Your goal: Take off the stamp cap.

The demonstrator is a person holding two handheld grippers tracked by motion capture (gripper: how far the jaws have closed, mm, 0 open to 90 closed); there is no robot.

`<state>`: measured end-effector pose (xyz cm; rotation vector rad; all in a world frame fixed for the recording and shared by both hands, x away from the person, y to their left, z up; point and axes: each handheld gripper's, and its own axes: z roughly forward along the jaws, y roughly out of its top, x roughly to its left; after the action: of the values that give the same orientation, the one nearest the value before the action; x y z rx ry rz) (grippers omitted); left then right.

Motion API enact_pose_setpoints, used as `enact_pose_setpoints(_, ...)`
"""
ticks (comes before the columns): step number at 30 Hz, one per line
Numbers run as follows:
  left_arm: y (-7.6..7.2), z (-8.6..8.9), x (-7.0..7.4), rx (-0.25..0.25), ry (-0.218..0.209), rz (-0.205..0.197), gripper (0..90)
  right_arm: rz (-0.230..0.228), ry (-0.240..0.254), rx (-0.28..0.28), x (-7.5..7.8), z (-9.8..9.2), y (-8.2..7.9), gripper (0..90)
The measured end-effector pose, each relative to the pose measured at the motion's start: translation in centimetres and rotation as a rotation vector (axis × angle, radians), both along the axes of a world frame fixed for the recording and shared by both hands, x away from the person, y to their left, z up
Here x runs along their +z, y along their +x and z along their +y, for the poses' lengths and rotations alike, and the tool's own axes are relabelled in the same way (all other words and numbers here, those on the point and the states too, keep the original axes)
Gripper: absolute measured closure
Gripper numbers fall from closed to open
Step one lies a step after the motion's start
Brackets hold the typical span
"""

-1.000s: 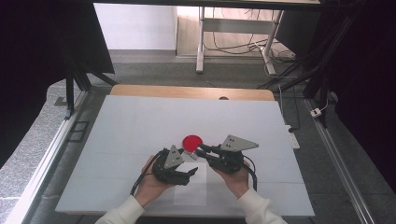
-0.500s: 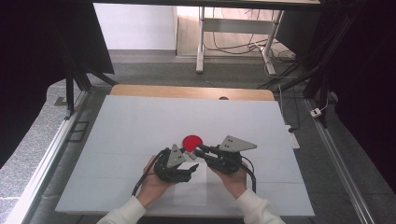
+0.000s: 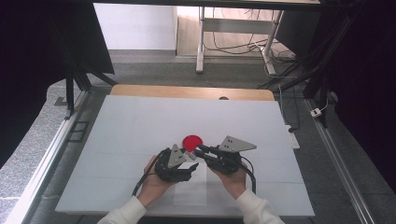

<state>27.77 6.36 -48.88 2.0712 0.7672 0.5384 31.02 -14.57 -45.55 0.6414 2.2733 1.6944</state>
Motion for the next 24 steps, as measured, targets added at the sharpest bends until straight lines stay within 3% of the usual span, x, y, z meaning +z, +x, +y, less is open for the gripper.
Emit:
enact_pose_setpoints(17, 0.06, -0.31, -0.33, 0.02, 0.013, -0.022, 49.8, 0.008, 0.018, -0.004, -0.31, 0.24, -0.1, 75.7)
enact_pose_setpoints(24, 0.02, -0.42, -0.39, 0.017, 0.023, -0.03, 53.0, 0.011, 0.026, -0.004, -0.37, 0.28, -0.08, 75.6)
